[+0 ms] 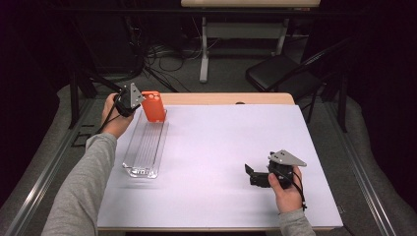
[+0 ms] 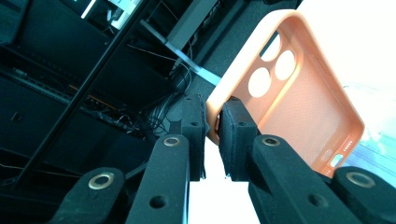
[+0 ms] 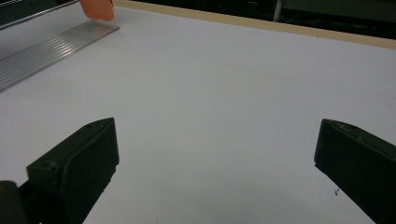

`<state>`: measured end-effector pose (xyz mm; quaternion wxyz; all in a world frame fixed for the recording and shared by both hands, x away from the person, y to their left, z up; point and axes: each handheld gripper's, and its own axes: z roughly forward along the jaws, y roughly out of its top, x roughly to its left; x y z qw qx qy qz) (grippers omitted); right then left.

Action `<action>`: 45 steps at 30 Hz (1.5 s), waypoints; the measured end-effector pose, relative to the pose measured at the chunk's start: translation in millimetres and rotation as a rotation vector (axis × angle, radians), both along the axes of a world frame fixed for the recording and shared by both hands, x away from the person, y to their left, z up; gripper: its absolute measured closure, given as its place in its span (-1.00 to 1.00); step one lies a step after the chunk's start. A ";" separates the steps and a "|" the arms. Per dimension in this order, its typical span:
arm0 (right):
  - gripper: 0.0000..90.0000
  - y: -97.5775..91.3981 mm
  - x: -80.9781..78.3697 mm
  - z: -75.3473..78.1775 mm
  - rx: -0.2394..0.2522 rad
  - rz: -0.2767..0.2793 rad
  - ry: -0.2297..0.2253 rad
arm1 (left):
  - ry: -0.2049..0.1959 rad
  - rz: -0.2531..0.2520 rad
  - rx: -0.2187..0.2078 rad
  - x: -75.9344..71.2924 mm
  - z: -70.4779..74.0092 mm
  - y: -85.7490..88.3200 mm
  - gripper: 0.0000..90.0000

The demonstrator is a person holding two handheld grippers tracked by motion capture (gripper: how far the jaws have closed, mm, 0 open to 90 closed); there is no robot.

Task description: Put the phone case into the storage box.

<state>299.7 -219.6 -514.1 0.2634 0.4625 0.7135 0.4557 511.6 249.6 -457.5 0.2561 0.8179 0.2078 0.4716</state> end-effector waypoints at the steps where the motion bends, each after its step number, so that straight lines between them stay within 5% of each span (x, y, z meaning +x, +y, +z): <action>1: -1.00 0.1 0.0 -0.1 0.000 0.001 0.001 | 0.003 -0.001 0.003 0.1 -0.3 -0.1 0.81; 14: -1.00 -0.9 -0.1 -0.5 -0.003 0.001 0.004 | 0.004 -0.007 0.039 1.8 -6.4 -3.7 0.81; 45: -1.00 1.0 0.3 -2.3 -0.003 0.003 0.007 | 0.017 0.008 0.027 4.6 -6.7 -3.4 0.67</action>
